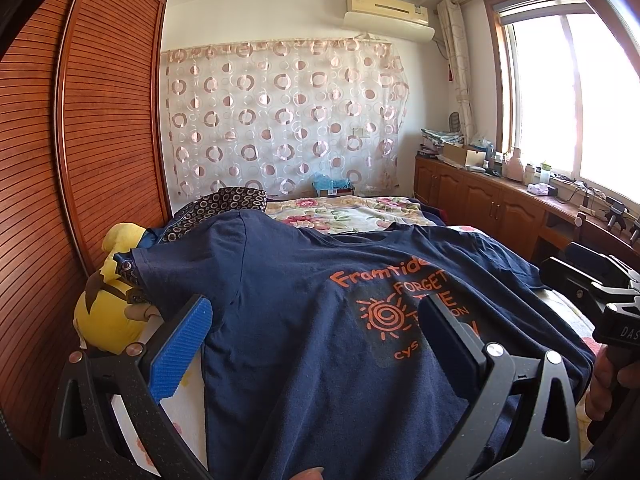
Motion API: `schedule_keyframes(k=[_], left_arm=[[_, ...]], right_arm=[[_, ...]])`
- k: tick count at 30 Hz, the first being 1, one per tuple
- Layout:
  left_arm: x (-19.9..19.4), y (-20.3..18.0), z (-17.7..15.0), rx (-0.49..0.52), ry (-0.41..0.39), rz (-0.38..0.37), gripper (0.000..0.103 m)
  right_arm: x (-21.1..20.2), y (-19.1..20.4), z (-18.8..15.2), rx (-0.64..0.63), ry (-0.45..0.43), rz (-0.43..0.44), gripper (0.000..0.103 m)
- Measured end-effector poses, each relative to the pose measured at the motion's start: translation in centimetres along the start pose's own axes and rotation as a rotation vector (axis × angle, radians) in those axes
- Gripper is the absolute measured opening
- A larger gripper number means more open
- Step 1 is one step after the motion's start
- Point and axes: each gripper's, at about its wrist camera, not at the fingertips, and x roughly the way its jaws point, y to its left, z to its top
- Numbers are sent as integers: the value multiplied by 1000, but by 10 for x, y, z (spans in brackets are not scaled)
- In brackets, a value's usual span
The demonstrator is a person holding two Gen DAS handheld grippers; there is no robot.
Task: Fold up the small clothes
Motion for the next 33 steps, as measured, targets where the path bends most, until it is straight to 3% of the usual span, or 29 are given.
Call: schedule_keyframes(k=[33], left_arm=[[-2, -2, 0, 3, -1, 1, 103]], right_arm=[[-3, -1, 1, 9, -2, -9, 103]])
